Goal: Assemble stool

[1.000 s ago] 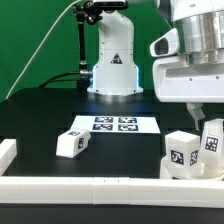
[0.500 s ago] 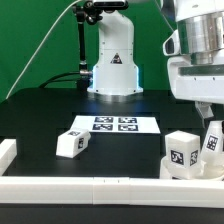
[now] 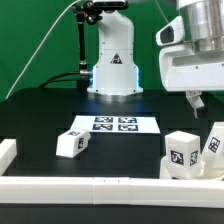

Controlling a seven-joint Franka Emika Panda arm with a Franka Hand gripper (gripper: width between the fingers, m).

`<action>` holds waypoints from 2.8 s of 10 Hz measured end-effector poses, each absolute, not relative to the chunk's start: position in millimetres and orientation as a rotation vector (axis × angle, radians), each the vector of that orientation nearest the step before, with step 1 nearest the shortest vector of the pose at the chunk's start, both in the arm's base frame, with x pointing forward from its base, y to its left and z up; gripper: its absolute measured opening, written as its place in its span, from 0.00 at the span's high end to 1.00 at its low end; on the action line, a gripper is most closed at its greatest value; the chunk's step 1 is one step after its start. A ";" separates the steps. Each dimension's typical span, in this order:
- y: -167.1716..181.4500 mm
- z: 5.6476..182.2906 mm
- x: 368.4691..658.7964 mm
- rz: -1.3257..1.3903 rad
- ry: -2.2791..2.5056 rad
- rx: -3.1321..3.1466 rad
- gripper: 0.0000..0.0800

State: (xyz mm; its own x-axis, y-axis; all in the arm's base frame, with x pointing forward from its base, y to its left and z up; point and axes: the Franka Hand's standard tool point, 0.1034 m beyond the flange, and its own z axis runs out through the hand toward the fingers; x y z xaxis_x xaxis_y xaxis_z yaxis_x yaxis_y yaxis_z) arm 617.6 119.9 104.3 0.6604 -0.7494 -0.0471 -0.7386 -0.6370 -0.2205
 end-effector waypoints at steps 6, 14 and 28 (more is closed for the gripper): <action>124.9 104.8 617.8 -0.177 0.357 -2.937 0.19; 126.6 93.3 613.0 -0.269 -0.894 -2.930 0.19; 123.1 84.7 622.2 -0.118 -2.525 -2.097 0.19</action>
Offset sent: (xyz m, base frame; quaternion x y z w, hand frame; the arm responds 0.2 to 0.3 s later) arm 0.0003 0.0070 0.0040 -0.0327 0.0066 -0.2899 0.9565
